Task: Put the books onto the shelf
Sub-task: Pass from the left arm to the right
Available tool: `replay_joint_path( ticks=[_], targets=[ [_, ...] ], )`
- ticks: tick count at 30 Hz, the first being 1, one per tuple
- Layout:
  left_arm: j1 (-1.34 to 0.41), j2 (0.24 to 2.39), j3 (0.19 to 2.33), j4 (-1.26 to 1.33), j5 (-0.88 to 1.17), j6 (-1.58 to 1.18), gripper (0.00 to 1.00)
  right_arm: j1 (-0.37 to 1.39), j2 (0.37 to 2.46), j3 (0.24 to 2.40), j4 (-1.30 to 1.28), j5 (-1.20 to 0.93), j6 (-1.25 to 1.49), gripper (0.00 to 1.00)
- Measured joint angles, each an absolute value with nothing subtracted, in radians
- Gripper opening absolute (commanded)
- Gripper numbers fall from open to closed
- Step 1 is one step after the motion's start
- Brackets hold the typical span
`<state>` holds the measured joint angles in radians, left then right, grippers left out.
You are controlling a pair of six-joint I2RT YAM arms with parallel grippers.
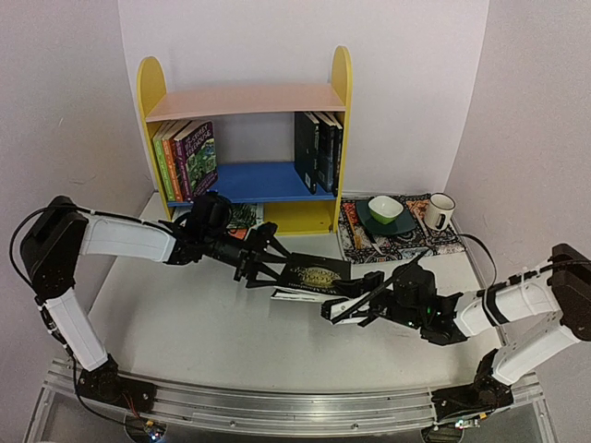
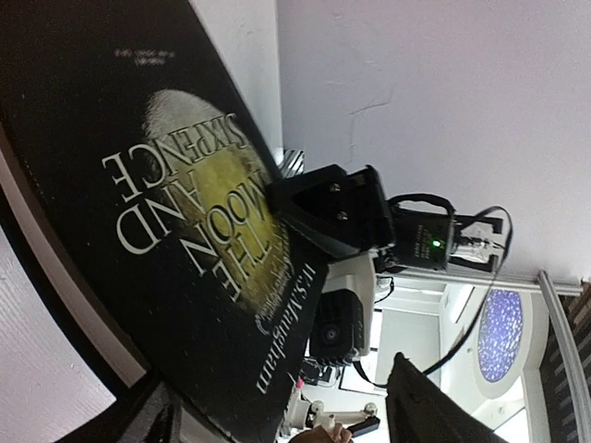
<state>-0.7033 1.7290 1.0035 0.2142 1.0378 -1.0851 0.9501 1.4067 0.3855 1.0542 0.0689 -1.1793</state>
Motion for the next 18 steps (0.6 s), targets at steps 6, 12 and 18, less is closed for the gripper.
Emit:
replay_joint_path(
  ticks=[6, 12, 18],
  targets=[
    [-0.628, 1.581, 1.0, 0.236, 1.053, -1.014, 0.94, 0.949, 1.322, 0.392, 0.984, 0.095, -1.021, 0.0],
    [-0.591, 1.441, 0.974, 0.217, 1.02, -0.905, 0.96, 0.95, 1.219, 0.555, 0.551, 0.075, -0.76, 0.0],
    [-0.573, 1.332, 0.966, 0.128, 0.932, -0.764, 0.97, 0.95, 1.217, 0.799, 0.291, 0.045, -0.301, 0.0]
  ],
)
